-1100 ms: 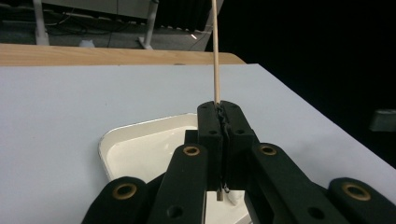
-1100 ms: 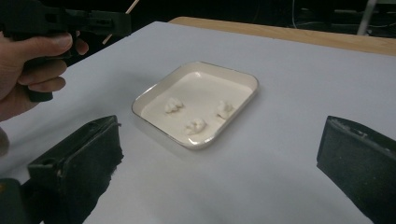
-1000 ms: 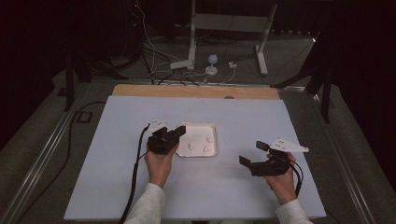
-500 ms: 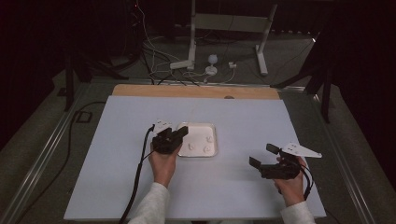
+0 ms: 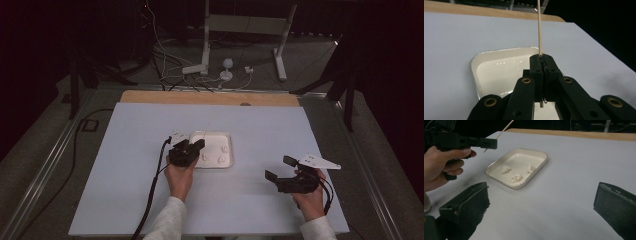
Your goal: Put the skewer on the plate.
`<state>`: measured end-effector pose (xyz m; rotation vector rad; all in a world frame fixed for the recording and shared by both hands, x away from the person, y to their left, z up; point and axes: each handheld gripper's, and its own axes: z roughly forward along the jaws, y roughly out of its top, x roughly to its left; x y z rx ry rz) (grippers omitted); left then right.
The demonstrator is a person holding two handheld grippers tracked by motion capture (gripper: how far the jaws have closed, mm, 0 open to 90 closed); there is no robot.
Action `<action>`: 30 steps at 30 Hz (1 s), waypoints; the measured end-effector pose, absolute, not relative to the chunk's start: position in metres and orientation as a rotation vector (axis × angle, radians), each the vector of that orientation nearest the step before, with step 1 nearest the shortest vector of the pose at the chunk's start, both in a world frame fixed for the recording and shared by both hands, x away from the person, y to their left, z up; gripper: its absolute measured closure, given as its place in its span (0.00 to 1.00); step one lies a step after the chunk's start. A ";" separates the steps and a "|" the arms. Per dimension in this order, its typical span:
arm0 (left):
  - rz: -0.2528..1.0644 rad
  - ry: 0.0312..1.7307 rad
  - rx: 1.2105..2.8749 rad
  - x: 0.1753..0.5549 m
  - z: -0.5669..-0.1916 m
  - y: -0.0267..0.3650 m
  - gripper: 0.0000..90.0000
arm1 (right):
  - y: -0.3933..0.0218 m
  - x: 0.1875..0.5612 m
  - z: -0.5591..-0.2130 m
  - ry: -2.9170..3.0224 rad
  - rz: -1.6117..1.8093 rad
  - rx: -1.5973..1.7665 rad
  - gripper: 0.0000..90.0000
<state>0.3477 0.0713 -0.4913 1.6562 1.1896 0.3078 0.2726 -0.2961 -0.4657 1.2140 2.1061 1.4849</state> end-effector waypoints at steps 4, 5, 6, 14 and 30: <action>0.304 1.203 1.662 0.349 -0.496 0.069 0.99 | -0.296 0.273 -0.467 2.112 1.483 1.212 0.00; 0.303 1.206 1.664 0.349 -0.497 0.069 0.99 | -0.296 0.273 -0.467 2.111 1.483 1.213 0.00; 0.299 1.209 1.668 0.349 -0.498 0.069 0.99 | -0.296 0.273 -0.467 2.110 1.483 1.214 0.00; 0.292 1.239 1.691 0.351 -0.507 0.069 0.99 | -0.296 0.273 -0.467 2.111 1.483 1.216 0.00; 0.256 1.251 1.649 0.352 -0.508 0.076 0.47 | -0.295 0.272 -0.468 2.118 1.478 1.215 0.00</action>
